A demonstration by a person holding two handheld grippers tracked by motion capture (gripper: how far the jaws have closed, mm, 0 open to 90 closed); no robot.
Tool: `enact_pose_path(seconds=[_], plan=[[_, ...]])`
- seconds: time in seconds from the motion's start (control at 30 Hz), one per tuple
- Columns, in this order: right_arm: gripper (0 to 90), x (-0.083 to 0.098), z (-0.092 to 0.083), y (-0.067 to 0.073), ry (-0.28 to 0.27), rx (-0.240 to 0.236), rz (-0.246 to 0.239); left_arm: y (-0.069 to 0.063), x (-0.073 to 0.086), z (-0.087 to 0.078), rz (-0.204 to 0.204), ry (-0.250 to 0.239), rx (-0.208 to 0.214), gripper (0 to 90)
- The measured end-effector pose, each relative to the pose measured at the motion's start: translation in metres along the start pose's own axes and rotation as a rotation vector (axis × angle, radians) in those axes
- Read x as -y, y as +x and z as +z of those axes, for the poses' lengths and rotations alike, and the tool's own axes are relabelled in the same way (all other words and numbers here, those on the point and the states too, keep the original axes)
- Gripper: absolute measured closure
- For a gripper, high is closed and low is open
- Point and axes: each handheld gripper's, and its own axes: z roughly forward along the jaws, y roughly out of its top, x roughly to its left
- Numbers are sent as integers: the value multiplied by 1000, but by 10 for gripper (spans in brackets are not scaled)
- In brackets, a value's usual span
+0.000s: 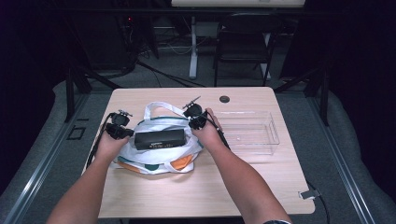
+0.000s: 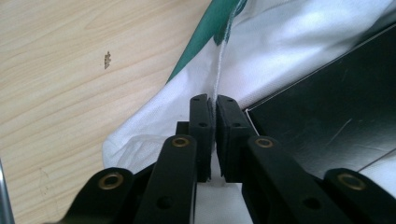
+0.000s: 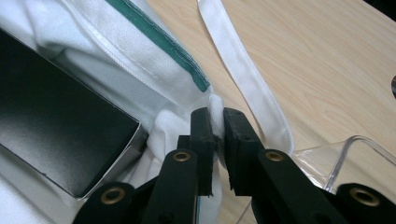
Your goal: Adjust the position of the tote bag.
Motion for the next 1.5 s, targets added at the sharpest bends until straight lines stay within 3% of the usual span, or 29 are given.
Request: enact_pose_path(seconds=[0.37,0.83,1.13,1.2,1.5], plan=[[743,-2,-16,2,-64,-23,-1,1,0,-12,4,-35,10,719],[697,-2,-36,6,-131,-47,-14,0,2,-28,21,-103,-18,574],[686,3,-53,14,-168,-87,-57,-5,1,-46,89,-118,7,565],[684,4,-56,15,-174,-91,-64,-6,2,-49,103,-140,9,558],[672,13,-60,15,-196,-100,-61,-11,-1,-59,177,-112,46,535]])
